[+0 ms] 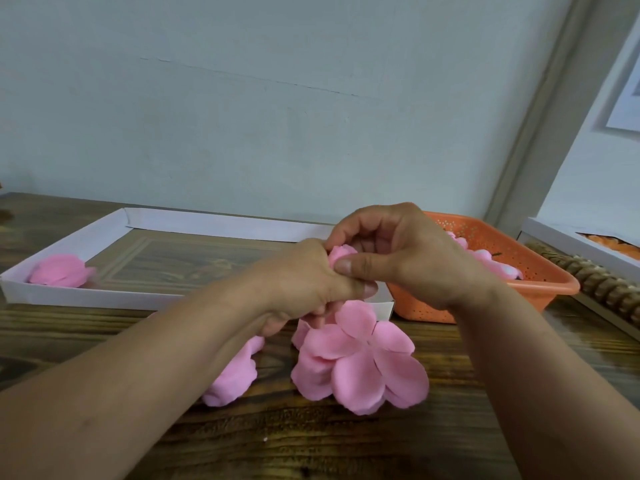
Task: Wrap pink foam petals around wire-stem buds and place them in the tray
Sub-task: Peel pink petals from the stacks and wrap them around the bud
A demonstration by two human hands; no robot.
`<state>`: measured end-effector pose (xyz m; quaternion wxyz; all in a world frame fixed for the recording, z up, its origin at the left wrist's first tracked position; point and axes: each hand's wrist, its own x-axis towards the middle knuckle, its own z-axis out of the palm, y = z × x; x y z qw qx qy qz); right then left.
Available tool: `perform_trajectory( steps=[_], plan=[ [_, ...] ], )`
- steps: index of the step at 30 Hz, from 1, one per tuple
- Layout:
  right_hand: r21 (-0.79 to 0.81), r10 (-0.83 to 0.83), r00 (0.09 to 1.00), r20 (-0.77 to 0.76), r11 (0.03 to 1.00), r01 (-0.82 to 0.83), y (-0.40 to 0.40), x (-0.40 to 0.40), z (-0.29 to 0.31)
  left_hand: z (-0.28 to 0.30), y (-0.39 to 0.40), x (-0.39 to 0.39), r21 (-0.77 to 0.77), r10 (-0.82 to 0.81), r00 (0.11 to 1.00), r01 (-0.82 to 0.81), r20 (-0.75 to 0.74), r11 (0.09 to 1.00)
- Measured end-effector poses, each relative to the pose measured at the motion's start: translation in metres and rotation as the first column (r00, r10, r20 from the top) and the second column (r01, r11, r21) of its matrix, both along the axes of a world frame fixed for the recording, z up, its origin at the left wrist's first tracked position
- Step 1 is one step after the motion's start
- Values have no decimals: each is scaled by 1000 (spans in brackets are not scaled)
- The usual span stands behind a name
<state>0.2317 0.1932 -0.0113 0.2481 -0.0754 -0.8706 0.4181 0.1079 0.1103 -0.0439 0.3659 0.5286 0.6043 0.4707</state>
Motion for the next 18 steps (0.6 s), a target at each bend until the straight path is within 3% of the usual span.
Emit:
perform_trajectory(
  steps=[9,14,18],
  plan=[
    [79,-52,999,6,996,51,17,-14,6,4,20,-5,-103,79,994,-70,82,992],
    [32,-39,999,-20,999,40,25,-8,-3,0,26,-1,-83,39,996,-33,79,996],
    [47,-88,996,-26,995,90,33,1,0,5,15,-6,-135,-95,994,100,45,986]
  ],
)
